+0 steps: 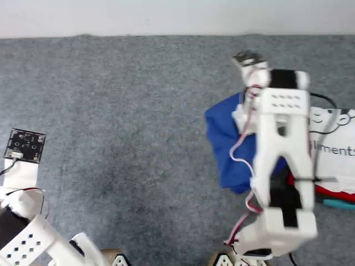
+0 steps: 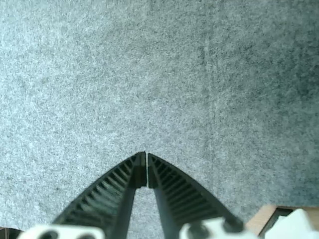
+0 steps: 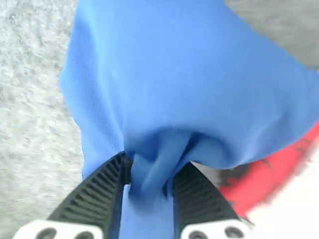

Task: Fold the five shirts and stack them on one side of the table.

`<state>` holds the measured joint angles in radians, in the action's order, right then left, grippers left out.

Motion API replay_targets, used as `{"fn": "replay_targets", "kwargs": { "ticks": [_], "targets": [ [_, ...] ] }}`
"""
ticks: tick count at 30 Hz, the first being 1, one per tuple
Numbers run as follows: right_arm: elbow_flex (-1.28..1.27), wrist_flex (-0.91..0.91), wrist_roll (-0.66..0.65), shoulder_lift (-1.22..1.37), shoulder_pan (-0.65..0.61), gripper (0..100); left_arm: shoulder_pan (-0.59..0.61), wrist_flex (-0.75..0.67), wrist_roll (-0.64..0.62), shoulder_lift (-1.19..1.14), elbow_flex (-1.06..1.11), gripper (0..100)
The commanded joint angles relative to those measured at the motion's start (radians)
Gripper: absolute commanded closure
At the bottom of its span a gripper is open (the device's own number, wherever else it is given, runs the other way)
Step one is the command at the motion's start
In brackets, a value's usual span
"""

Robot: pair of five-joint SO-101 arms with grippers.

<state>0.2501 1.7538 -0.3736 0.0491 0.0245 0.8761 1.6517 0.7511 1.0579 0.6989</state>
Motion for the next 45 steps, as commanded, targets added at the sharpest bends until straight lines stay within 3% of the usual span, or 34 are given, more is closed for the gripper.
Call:
{"fn": "replay_targets", "kwargs": {
  "ticks": [1, 10, 21, 31, 42, 45],
  "targets": [
    [-0.005, 0.041, -0.118, -0.193, 0.081, 99.0, -0.002, -0.014, 0.006, 0.011, -0.005, 98],
    [0.02, 0.039, -0.318, -0.36, 0.326, 99.0, -0.002, -0.014, 0.005, 0.011, -0.005, 98],
    [-0.023, -0.185, -0.358, -0.358, 0.532, 99.0, -0.002, -0.014, 0.005, 0.012, -0.012, 98],
    [-0.035, -0.24, -0.381, -0.257, 0.581, 99.0, 0.0, -0.014, 0.006, 0.012, -0.012, 98],
    [-0.035, -0.443, -0.388, -0.042, 0.674, 99.0, 0.0, -0.014, 0.006, 0.012, -0.01, 98],
    [-0.035, -0.472, -0.463, -0.002, 0.682, 95.1, 0.0, -0.017, 0.008, 0.012, -0.005, 98]
  ]
}}
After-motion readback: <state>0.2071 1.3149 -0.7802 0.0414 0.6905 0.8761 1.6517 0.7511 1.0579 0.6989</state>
